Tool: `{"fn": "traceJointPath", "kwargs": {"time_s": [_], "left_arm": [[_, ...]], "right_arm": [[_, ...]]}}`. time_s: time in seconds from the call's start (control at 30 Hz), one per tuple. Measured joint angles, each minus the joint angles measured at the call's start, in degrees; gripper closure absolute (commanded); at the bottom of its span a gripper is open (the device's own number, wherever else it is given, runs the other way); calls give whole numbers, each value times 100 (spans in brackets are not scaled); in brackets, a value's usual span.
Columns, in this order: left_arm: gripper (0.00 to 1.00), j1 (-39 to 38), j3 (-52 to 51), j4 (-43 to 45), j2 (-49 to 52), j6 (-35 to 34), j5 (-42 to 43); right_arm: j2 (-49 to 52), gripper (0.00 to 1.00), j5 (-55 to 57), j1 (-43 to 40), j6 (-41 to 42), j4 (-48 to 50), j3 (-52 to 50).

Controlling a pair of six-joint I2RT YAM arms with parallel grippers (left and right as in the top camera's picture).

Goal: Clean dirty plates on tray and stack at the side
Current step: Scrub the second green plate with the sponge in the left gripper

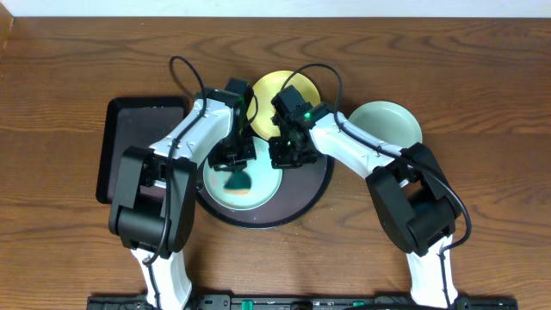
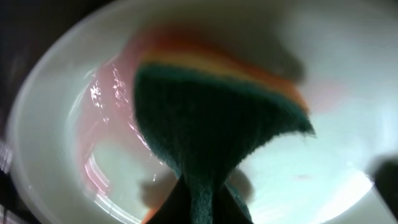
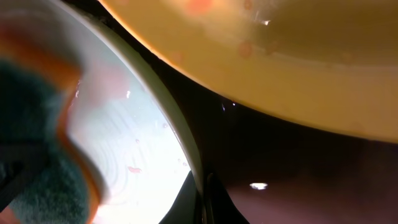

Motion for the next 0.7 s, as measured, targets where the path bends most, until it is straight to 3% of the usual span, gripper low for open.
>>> {"fn": "traceJointPath", "kwargs": {"time_s": [0.13, 0.33, 0.5, 0.7], "left_arm": [[93, 4, -2, -323, 42, -1239, -59], [93, -9, -2, -369, 63, -1886, 105], [93, -39, -46, -33, 61, -1880, 144], [93, -50, -87, 588, 2, -966, 186]], "right_arm": [[0, 99, 0, 0, 0, 11, -2], [0, 99, 0, 0, -2, 15, -2], [2, 99, 28, -4, -2, 35, 0], [2, 99, 157, -48, 0, 48, 26]]}}
